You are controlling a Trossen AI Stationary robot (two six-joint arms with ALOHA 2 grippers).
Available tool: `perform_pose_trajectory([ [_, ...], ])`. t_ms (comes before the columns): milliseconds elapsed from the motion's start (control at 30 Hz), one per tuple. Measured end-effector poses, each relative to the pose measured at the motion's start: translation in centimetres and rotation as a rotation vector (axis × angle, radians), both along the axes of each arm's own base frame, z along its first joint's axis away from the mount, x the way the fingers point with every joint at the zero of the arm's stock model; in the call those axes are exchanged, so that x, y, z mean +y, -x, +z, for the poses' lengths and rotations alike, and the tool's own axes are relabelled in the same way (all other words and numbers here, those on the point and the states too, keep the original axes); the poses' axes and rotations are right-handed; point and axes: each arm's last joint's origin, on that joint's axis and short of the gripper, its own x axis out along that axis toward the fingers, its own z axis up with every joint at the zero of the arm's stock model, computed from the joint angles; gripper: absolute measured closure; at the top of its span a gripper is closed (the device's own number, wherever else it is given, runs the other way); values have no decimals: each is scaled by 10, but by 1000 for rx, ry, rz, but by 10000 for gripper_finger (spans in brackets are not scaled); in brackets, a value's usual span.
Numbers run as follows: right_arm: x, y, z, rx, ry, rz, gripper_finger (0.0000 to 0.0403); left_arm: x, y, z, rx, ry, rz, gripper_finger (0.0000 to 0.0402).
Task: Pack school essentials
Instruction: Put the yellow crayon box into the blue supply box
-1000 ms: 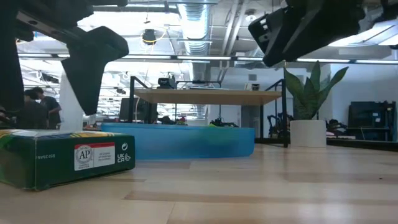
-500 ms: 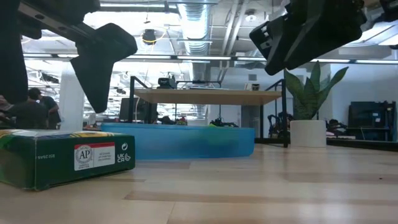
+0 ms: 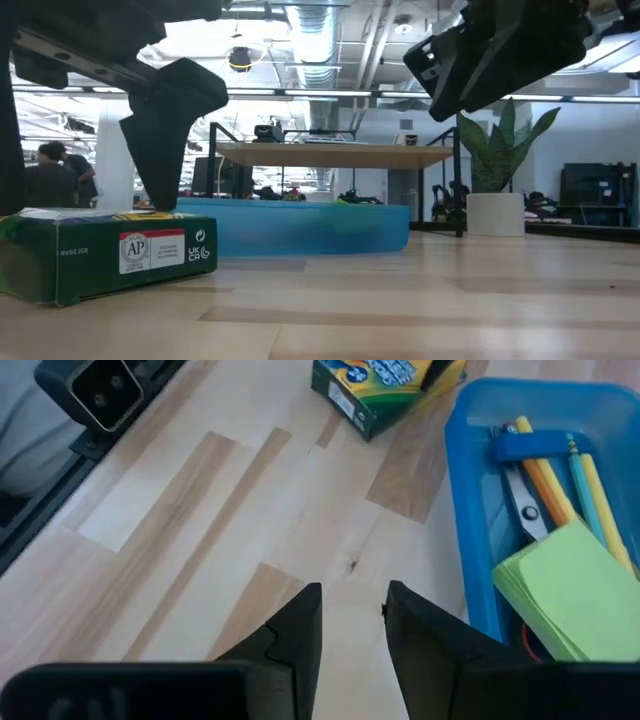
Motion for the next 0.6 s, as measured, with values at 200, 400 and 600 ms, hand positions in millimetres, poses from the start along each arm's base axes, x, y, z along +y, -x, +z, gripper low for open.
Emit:
perform_pose_trajectory([
  [200, 0, 0, 0, 6, 2, -1, 269, -2, 1, -14, 67, -20, -21, 37],
  [400, 0, 1, -1, 13, 5, 1, 269, -1, 5, -30, 181, -49, -39, 37],
  [600, 0, 1, -1, 15, 6, 1, 269, -1, 5, -31, 188, -47, -14, 38],
])
